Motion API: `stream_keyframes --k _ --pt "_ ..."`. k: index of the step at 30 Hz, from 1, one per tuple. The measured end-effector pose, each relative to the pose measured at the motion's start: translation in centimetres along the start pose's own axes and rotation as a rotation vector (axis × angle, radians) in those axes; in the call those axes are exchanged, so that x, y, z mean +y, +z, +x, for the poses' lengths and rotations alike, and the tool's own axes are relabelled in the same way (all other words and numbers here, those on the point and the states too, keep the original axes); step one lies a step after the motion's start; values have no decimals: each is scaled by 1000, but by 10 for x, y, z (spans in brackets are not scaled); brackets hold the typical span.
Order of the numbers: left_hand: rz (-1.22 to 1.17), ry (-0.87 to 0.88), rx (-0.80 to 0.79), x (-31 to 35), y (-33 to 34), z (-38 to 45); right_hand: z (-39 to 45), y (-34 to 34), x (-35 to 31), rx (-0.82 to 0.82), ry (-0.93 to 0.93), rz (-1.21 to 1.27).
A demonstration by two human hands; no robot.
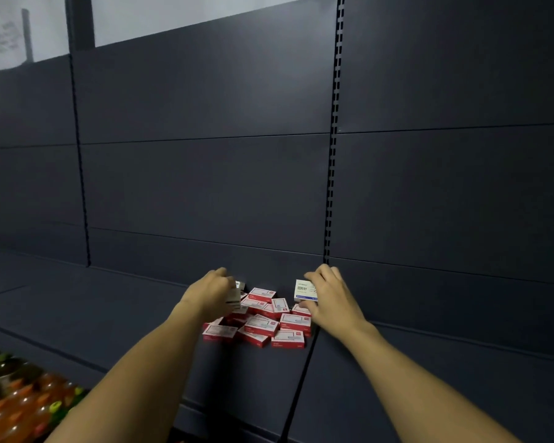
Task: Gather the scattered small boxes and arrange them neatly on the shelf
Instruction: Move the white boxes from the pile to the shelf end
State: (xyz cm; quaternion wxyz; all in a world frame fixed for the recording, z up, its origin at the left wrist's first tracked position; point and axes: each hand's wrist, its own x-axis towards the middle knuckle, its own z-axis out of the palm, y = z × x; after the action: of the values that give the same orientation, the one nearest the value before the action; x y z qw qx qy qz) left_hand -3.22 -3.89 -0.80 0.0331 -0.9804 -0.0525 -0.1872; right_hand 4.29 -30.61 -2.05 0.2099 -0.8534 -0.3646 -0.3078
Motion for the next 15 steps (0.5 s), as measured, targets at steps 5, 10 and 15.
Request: stream_keyframes --k 5,10,15 --pt "-35 88 72 42 -9 11 -12 -16 7 4 40 -111" --pt "-46 184 72 85 -8 17 -37 -36 20 -27 157 -213" --pt "-72 298 67 133 -3 19 -69 -64 42 -109 292 -308"
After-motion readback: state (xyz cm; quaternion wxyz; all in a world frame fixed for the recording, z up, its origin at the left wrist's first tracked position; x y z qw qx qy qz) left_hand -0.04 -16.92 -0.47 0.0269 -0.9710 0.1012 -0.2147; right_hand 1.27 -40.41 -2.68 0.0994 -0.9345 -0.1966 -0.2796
